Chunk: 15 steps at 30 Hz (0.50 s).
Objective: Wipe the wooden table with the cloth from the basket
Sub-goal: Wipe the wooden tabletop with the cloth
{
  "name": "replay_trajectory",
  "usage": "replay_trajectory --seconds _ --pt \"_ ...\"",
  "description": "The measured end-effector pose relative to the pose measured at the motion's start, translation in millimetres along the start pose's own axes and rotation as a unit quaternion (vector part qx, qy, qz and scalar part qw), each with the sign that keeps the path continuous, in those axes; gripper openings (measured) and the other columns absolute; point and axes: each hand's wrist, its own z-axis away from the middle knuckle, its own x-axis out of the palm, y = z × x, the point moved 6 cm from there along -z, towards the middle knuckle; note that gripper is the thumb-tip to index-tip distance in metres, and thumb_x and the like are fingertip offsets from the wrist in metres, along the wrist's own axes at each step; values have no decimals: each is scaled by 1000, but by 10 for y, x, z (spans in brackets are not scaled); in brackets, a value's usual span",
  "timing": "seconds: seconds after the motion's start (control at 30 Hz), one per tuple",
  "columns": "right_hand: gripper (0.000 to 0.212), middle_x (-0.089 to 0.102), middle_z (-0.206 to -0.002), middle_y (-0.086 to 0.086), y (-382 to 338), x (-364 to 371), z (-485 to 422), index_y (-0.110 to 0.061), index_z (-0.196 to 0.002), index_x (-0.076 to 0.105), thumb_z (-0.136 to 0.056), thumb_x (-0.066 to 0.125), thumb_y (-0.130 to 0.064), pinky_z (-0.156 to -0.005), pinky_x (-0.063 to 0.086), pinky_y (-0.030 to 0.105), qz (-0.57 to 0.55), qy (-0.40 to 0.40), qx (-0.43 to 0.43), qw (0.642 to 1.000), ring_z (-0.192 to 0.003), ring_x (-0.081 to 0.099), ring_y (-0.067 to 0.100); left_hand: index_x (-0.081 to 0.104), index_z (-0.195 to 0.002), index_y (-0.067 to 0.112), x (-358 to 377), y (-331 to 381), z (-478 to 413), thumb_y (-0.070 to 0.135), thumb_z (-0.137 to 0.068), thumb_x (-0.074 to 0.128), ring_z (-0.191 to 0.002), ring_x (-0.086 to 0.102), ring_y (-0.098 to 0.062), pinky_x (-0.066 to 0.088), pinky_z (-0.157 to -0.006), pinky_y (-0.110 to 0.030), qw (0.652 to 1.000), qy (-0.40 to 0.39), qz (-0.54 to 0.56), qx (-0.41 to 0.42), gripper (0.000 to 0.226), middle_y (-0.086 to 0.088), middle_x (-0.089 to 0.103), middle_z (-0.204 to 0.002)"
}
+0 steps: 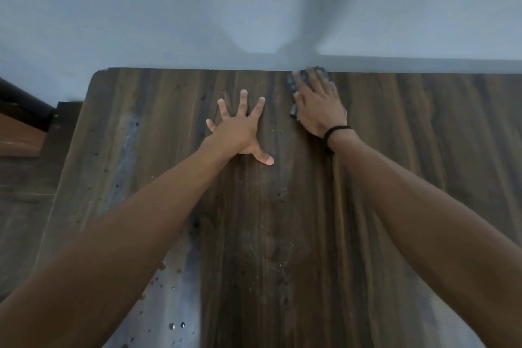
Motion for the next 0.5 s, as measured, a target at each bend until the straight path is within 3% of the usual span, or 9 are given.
replay_trajectory --seconds 0.07,0.17,0.27,0.37,0.5 --pt "53 2 -168 0 -16 9 -52 -32 -159 12 -107 20 -39 -124 2 44 2 -17 -48 999 -154 -1 22 -23 -153 38 -8 -24 13 60 -59 86 -141 -30 -48 3 -109 -77 1000 8 -2 -4 145 3 -41 -156" --pt "53 5 -168 3 75 -77 -110 -28 -159 17 -107 23 -36 -124 4 44 -16 11 36 999 -154 2 22 -23 -152 39 -11 -37 7 59 -59 87 -141 -31 -48 3 -109 -77 1000 4 0 -9 146 4 -41 -156" --pt "53 5 -168 1 -18 -23 -68 -29 -160 15 -108 22 -37 -123 2 42 -4 5 -2 1000 -154 1 22 -22 -153 39 -3 -13 -5 59 -58 87 -141 -30 -48 2 -109 -77 1000 8 2 -1 146 4 -40 -156" --pt "54 2 -168 2 -25 -41 -129 -28 -160 14 -107 22 -37 -124 2 43 -20 9 47 999 -155 0 22 -23 -153 39 -8 -54 -14 58 -59 87 -141 -31 -48 2 -109 -77 1000 9 -2 -9 146 3 -41 -156" --pt "54 0 -168 -1 -177 19 -119 -29 -160 12 -108 21 -37 -124 3 43 0 -23 -34 999 -155 -2 21 -22 -153 39 4 -33 -15 60 -57 87 -142 -30 -48 3 -109 -77 1000 12 1 0 147 4 -40 -157"
